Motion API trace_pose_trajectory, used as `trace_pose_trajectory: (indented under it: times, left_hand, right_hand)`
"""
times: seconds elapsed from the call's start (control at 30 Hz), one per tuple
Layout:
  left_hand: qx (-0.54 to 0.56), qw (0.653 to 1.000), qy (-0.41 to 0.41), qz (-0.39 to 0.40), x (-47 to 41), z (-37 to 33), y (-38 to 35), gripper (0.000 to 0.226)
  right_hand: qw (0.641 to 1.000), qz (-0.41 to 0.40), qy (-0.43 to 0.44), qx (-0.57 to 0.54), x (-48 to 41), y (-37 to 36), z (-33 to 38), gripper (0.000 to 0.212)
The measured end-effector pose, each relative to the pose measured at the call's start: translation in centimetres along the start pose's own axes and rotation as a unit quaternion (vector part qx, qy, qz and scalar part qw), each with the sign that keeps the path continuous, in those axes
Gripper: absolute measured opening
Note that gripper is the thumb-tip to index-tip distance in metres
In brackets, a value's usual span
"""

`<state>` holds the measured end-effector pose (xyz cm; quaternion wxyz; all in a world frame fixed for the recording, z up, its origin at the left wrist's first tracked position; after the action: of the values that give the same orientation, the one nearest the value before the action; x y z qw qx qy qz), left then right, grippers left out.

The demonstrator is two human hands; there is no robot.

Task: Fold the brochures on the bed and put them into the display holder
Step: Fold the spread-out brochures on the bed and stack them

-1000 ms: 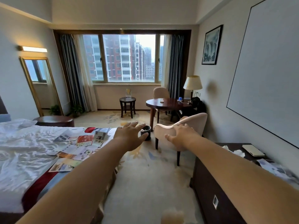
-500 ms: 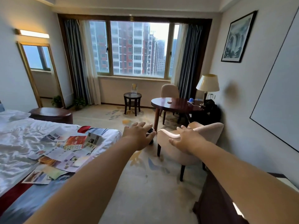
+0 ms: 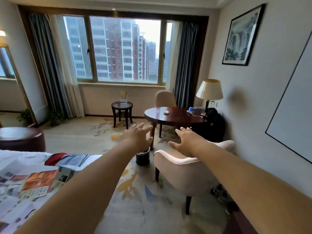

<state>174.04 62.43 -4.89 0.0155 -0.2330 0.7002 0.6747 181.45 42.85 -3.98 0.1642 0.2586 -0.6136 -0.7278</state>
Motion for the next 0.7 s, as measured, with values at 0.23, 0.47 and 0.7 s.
trace_pose_trajectory:
  times: [0.23, 0.47, 0.7]
  left_hand:
    - [-0.026, 0.999, 0.021, 0.018, -13.0, 5.5, -6.8, 0.062]
    - [-0.028, 0.992, 0.127, 0.001, -22.8, 16.4, -11.9, 0.062]
    - [-0.064, 0.930, 0.361, 0.015, -20.7, 34.4, -12.5, 0.065]
  right_hand:
    - [0.998, 0.022, 0.047, 0.045, -16.1, -5.1, -1.9, 0.080]
    - [0.987, 0.038, 0.151, 0.040, -35.7, -11.8, 3.8, 0.074]
    - [0.956, 0.042, 0.291, 0.005, -49.4, -16.2, 20.1, 0.077]
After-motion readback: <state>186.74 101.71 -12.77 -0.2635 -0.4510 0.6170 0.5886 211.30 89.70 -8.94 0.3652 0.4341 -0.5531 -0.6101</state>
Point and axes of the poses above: each hand's wrist, its own x-axis away from the middle knuckle, its own y-axis out of the back of the hand, z = x × y, the point moved 4 cm from there along -x, towards the middle knuckle, and after that the axes turned 12 degrees about -z, right-handed, at the moved point
